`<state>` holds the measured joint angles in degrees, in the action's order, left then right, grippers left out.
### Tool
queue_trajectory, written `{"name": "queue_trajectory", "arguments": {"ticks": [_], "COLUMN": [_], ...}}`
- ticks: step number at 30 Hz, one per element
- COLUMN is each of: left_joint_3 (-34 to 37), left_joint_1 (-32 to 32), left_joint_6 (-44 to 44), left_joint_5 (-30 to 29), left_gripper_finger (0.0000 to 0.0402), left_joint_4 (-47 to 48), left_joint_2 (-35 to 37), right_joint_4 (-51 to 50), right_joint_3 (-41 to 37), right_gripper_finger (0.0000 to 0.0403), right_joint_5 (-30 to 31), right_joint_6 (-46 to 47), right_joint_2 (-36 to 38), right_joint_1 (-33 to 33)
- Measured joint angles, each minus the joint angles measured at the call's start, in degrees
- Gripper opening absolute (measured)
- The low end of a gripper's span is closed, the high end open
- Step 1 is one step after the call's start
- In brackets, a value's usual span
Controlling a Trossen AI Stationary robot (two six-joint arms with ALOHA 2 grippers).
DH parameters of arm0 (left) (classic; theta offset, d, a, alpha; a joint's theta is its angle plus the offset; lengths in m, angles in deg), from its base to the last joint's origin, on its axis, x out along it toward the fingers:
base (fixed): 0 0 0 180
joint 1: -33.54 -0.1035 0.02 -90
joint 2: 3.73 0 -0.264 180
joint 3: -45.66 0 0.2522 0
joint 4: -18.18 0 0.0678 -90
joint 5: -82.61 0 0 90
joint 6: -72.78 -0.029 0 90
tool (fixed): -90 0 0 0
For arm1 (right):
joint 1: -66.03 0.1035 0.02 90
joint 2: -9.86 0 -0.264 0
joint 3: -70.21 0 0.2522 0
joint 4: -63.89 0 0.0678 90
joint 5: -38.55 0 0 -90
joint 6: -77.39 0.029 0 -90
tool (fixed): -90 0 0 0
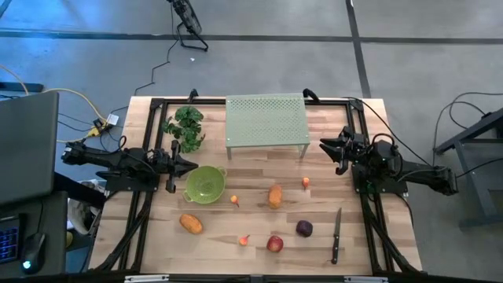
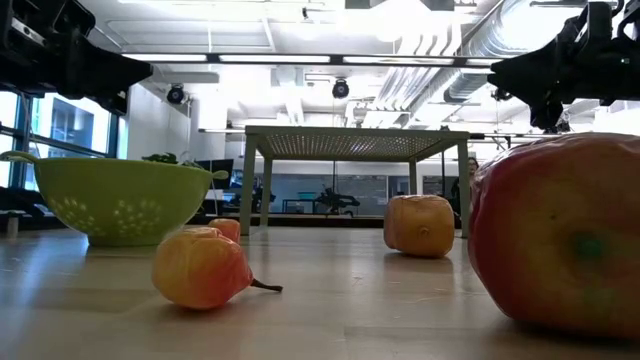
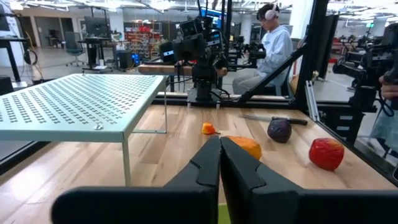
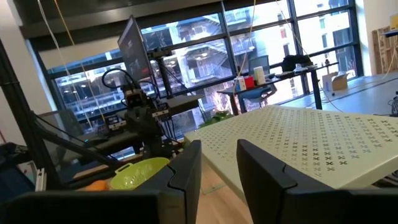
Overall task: Pick & Place Fruit
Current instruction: Put the green strainer bowl on the shelf
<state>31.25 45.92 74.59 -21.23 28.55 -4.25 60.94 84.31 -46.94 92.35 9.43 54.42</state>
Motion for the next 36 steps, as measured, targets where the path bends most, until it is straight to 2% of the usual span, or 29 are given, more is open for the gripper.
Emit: {"name": "queue_trajectory", "arguments": {"ticks": [3,8,13,17,21,26,36], "left_joint_3": [0.0,0.0,0.0,0.0,-1.8,-6.4,-16.6], "left_joint_1": [0.0,0.0,0.0,0.0,0.0,0.0,0.0], "left_joint_6": [0.0,0.7,8.5,10.5,12.4,13.4,17.0], "left_joint_5": [0.0,-2.3,-5.0,-5.2,-7.9,-12.1,-15.7], "left_gripper_finger": [0.0048,0.0138,0.0231,0.0279,0.0291,0.028,0.0262], "left_joint_4": [0.0,0.0,-2.7,-6.2,-5.5,0.3,16.3], "left_joint_2": [0.0,0.0,0.0,0.0,-0.1,-1.8,-12.4], "right_joint_4": [-0.5,-2.5,-4.6,-4.6,-4.6,-4.6,-4.6], "right_joint_3": [0.0,0.0,0.0,0.0,0.0,0.0,0.0], "right_gripper_finger": [0.0096,0.0096,0.0096,0.0096,0.0096,0.0096,0.0096], "right_joint_5": [0.0,-0.2,-0.2,-0.2,-0.2,-0.3,-0.6], "right_joint_6": [0.2,0.4,1.3,1.9,1.9,1.9,4.3], "right_joint_2": [0.0,0.0,0.0,0.0,0.0,0.0,0.0], "right_joint_1": [0.0,0.0,0.0,0.0,0.0,0.0,0.0]}}
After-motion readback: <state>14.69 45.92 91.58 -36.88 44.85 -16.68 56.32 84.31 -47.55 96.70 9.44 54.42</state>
